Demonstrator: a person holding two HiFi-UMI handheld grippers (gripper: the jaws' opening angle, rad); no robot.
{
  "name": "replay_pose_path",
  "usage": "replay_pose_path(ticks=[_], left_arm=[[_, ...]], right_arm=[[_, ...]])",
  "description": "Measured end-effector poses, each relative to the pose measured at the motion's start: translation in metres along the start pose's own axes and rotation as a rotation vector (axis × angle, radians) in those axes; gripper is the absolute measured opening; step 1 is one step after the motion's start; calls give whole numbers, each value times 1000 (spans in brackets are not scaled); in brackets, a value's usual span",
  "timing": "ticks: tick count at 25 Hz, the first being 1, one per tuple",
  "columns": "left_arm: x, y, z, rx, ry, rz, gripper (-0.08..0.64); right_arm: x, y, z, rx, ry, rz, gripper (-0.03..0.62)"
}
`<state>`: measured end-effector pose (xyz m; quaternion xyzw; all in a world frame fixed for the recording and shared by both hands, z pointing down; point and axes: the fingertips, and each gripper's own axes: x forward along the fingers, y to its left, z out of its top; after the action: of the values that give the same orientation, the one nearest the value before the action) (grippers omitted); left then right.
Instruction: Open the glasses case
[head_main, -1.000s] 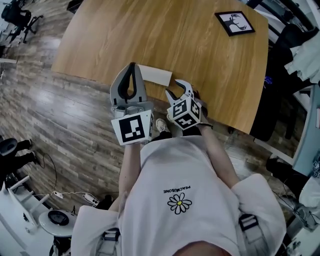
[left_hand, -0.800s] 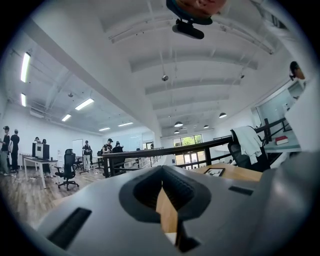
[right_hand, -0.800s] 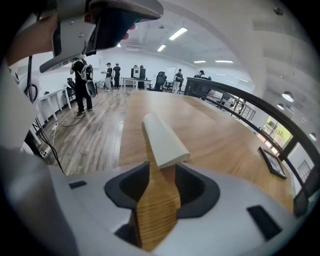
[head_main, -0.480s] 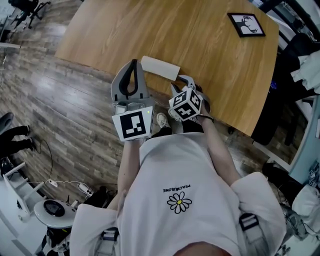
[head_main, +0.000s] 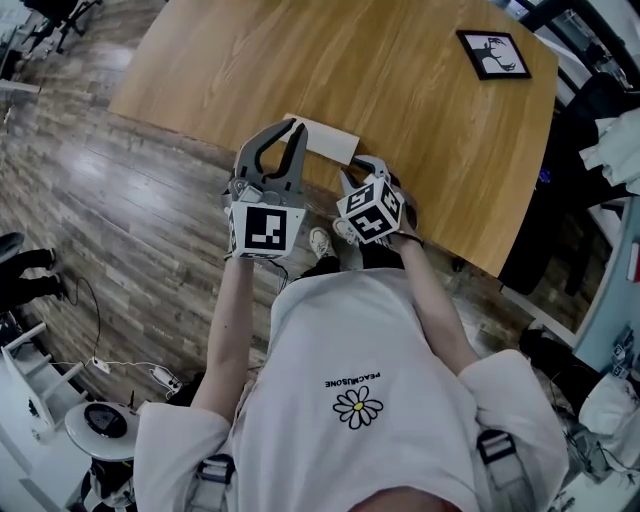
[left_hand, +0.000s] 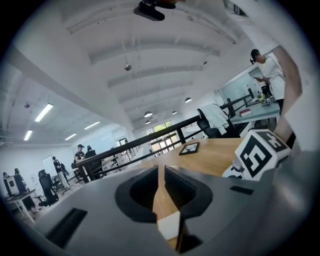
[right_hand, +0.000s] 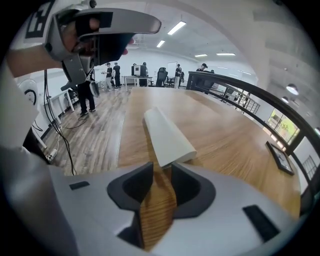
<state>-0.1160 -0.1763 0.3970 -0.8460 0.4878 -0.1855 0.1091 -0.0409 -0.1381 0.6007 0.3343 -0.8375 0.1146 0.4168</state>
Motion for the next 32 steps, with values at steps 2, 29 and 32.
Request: replay_pose_path(ticks=[2, 29, 32], left_arm=[[1, -8, -11, -12, 12, -39, 49], [59, -114, -141, 687, 357, -815, 242], [59, -114, -141, 684, 366, -820, 238]], right_arm=[[0, -3, -1, 16, 1, -3, 117], [1, -5, -2, 75, 3, 5, 66], [1, -5, -1, 80, 2, 15, 65]])
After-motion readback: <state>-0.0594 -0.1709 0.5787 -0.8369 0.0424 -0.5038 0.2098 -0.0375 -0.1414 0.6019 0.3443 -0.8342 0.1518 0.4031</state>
